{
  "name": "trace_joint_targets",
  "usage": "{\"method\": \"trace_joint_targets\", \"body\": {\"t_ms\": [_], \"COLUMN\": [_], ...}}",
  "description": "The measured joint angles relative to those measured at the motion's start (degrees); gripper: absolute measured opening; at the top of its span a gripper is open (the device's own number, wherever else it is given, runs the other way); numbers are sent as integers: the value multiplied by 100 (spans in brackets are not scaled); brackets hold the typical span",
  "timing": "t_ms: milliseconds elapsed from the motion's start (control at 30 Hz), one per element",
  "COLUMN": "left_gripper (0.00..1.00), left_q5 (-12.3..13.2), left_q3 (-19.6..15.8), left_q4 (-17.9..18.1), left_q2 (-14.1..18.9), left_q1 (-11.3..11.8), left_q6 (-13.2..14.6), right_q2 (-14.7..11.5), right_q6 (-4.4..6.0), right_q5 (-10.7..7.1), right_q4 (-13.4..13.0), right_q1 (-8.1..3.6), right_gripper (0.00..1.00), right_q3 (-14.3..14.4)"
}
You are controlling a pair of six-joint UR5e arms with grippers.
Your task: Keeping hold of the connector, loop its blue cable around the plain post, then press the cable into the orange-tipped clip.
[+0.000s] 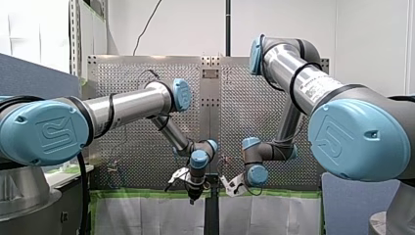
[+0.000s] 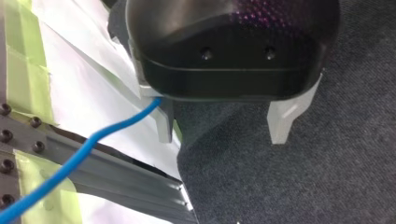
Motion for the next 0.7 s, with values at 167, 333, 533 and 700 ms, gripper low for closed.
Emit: {"method": "trace_joint_targets", "body": {"t_ms": [167,333,533,700], "left_gripper": [100,100,58,43], "left_q5": [29,27,-44,-140], "left_q3": [-3,-28,-17,25], "left_q4": [5,-8,-12,32], "left_q2": [0,0,0,0], "left_q1": [14,21,16,-14], "left_q6": [-52,-67,-14,69], "right_q2": [1,6,21,26], "right_q6": [0,0,1,0], "right_q5": [0,2,1,1], "right_q4": [7,8,4,8], "right_q1": [5,12,16,17], "right_gripper": [0,0,0,0], "right_q3": [0,0,0,0]}}
